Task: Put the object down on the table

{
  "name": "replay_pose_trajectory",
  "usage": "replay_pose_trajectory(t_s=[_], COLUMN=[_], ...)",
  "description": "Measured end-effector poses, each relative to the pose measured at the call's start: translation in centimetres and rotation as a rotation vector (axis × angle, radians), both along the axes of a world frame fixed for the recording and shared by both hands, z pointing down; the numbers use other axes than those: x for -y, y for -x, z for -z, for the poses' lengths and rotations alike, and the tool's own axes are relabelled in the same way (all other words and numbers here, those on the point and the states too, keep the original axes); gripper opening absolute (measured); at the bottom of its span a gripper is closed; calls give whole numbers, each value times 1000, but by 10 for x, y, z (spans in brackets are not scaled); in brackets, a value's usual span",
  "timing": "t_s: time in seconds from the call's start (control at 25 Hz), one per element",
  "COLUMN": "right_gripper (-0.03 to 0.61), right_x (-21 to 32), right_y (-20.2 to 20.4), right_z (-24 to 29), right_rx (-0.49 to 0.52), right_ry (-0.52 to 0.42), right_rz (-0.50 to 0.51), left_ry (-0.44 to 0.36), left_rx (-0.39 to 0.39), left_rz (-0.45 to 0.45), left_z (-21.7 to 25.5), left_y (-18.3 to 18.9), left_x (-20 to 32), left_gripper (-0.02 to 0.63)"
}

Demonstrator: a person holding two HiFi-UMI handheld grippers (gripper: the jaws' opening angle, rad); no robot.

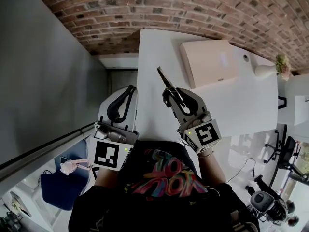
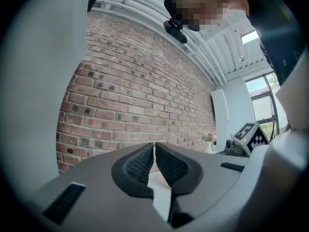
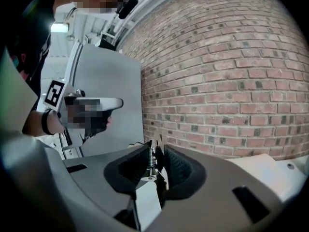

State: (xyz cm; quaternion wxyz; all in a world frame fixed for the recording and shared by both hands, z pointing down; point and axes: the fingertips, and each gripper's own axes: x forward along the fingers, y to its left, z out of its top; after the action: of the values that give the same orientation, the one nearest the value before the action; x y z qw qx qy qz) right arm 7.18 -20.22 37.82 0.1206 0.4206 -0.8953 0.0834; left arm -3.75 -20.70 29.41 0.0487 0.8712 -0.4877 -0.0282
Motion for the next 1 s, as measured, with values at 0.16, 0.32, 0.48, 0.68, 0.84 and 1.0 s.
replay_pose_trajectory(t_s=[0.16, 0.32, 0.48, 0.68, 0.84, 1.0], right_gripper=[114, 114, 114, 114, 114, 114], right_x=[2, 0, 0, 0, -2, -3], right_y=[11, 16, 20, 19, 15, 16], right_z=[-38, -81, -118, -158, -181, -193], right_rx=[-5, -42, -64, -72, -107, -136], right_ry=[58, 151, 208, 251, 265, 256], right_rz=[29, 43, 42, 13, -1, -6], left_ry=[26, 50, 74, 99, 121, 134], left_rx=[-4, 9, 10, 14, 22, 24], left_rz=[0, -4, -13, -31, -32, -28], left_z=[-13, -25, -34, -46, -55, -61], left_y=[2, 2, 0, -5, -5, -2], left_x=[-3, -4, -3, -3, -4, -3], left_gripper=[34, 34, 34, 34, 34, 34])
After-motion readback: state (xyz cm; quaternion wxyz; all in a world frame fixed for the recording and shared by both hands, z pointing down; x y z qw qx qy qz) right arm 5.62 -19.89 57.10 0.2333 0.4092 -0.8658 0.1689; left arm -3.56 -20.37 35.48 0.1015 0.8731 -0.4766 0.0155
